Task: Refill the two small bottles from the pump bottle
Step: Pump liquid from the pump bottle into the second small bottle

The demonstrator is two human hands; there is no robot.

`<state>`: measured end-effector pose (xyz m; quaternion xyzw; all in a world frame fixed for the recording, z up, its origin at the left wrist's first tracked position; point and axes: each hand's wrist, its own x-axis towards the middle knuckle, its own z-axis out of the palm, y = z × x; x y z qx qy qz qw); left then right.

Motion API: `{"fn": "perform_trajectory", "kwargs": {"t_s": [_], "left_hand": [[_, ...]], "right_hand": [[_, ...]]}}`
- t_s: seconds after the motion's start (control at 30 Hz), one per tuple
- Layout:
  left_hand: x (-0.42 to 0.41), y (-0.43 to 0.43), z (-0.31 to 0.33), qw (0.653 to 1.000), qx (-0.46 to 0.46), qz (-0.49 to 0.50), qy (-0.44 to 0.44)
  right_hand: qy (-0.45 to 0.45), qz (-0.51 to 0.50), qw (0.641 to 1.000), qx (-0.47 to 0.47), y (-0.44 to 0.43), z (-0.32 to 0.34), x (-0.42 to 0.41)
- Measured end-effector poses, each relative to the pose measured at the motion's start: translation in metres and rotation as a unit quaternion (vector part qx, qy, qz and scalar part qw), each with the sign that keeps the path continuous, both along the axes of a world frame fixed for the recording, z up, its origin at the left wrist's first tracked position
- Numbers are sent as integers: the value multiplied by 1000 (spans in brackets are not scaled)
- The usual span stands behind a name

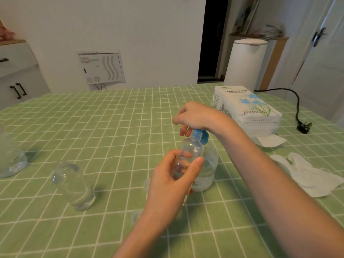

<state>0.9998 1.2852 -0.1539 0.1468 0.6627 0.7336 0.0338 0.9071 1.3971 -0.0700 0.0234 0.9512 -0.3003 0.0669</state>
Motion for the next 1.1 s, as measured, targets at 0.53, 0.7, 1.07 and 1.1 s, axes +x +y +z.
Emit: {"fn": "perform_trajectory", "kwargs": {"t_s": [0.53,0.7,1.07,1.1], "left_hand": [[1,0,1,1000,6,-3,-4],[0,-1,-1,1000,-3,2,-6],[0,0,3,1000,-2,6,10],[0,0,3,1000,-2,5,10]], "right_hand": [[-25,7,999,26,0,0,-2],[-22,-3,1000,11,0,-4,-2],[14,1,999,38,0,11,-3],[9,5,999,40,-1,10,-3]]}}
